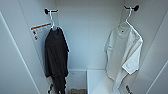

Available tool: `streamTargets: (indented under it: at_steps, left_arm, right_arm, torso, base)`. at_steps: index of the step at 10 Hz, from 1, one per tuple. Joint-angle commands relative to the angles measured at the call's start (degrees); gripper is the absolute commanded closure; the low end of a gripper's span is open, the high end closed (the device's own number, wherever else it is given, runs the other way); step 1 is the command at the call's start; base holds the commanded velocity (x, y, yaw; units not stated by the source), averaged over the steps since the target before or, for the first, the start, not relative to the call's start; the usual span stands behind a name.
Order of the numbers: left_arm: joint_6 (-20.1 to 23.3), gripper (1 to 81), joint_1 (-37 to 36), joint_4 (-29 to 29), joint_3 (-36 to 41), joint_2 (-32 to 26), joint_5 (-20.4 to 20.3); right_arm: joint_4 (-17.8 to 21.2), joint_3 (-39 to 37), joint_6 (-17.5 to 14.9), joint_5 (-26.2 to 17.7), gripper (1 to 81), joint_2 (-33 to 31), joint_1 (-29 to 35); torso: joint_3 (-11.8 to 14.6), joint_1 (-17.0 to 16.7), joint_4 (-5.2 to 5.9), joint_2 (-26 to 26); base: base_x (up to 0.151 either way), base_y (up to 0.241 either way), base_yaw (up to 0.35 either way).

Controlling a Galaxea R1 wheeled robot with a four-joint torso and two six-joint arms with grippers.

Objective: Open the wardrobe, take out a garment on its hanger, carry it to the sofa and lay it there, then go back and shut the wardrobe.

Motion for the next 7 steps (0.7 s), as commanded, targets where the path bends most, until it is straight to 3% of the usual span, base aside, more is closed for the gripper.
streamTargets:
  at_steps: [1,3,6,7]
  left_arm:
    - [0.22,1.0,-1.56,0.66,0.05,-0.19,2.93]
    - [0.22,1.0,-1.56,0.66,0.05,-0.10,2.93]
    - [0.22,1.0,-1.48,0.66,0.14,-0.10,2.93]
    - [0.22,1.0,-1.47,0.66,0.14,0.07,2.93]
  right_arm:
    - [-0.75,0.15,-0.12,-2.23,1.0,0.25,1.40]
    - [-0.84,0.23,-0.21,-2.23,1.0,0.25,1.39]
    - [-0.93,0.23,-0.30,-2.15,1.0,0.34,1.22]
    - [-0.93,0.23,-0.30,-2.15,1.0,0.34,1.22]
  torso:
    - [0.00,0.01,0.00,0.00]
    - [0.00,0.01,0.00,0.00]
    - [0.00,0.06,0.00,0.02]
    - [0.00,0.03,-2.70,0.02]
  base:
    - [0.076,0.000,0.000]
    - [0.074,0.000,0.000]
    - [0.000,0.000,0.000]
    - [0.000,0.000,0.000]
